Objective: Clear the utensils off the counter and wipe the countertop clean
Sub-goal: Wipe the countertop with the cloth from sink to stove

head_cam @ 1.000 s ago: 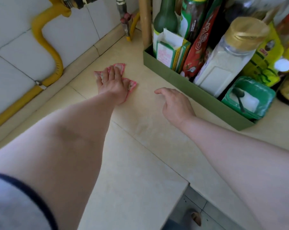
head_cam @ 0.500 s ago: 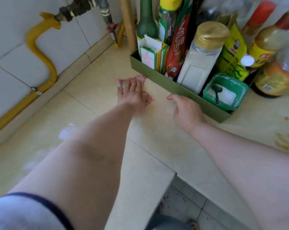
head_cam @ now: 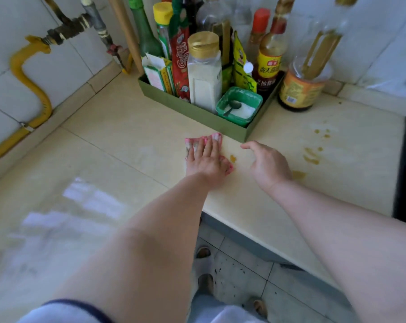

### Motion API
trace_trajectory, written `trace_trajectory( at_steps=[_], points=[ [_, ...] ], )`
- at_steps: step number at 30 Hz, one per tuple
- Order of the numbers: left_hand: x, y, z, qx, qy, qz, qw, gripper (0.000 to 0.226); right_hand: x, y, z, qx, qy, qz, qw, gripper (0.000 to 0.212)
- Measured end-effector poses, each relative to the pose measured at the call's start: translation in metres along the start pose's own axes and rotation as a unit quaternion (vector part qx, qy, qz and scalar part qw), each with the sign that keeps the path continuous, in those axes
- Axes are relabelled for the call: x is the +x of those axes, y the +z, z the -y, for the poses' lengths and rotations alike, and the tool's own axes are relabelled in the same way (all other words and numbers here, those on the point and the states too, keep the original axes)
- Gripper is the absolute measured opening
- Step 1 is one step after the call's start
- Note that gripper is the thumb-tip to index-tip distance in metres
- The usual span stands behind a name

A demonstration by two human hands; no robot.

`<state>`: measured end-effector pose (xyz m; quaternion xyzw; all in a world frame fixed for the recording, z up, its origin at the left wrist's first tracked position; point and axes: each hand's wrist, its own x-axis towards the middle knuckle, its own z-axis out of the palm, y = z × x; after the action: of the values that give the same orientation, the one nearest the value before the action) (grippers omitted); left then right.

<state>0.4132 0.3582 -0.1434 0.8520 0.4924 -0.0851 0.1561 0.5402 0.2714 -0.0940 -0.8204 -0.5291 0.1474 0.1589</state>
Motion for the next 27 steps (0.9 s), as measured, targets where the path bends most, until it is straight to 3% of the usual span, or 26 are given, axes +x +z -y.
trace_trajectory(
  at_steps=[12, 14, 15, 16, 17, 18, 20, 23, 27],
  points=[
    [-0.08, 0.042, -0.094, -0.027, 0.058, 0.022, 0.998, 0.074, -0.072, -0.021, -0.045, 0.014, 0.021, -0.002, 1.0, 0.045],
    [-0.087, 0.034, -0.099, -0.082, 0.076, 0.053, 0.992, 0.071, -0.073, -0.016, -0.042, 0.008, 0.028, -0.004, 1.0, 0.041],
    [-0.089, 0.027, -0.099, -0.171, 0.078, 0.068, 0.98, 0.064, -0.072, -0.012, -0.039, 0.005, 0.03, -0.003, 1.0, 0.041],
    [-0.092, 0.019, -0.099, -0.313, 0.063, 0.074, 0.945, 0.055, -0.071, -0.009, -0.038, 0.004, 0.03, 0.001, 1.0, 0.044],
    [-0.095, 0.011, -0.093, -0.456, 0.025, 0.061, 0.888, 0.045, -0.071, -0.004, -0.035, 0.004, 0.026, 0.013, 1.0, 0.048],
    [-0.098, 0.005, -0.082, -0.545, -0.029, -0.001, 0.838, 0.04, -0.072, 0.002, -0.03, 0.004, 0.022, 0.031, 0.999, 0.052],
    [-0.101, -0.005, -0.053, -0.552, -0.152, -0.168, 0.803, 0.043, -0.075, 0.014, -0.021, 0.001, 0.007, 0.082, 0.997, 0.052],
    [-0.101, -0.012, -0.001, -0.456, -0.208, -0.266, 0.824, 0.048, -0.081, 0.044, -0.003, -0.081, -0.02, 0.144, 0.986, 0.062],
    [-0.093, -0.017, 0.027, -0.37, -0.154, -0.252, 0.881, 0.046, -0.07, 0.058, 0.01, -0.136, -0.019, 0.146, 0.98, 0.064]
  ],
)
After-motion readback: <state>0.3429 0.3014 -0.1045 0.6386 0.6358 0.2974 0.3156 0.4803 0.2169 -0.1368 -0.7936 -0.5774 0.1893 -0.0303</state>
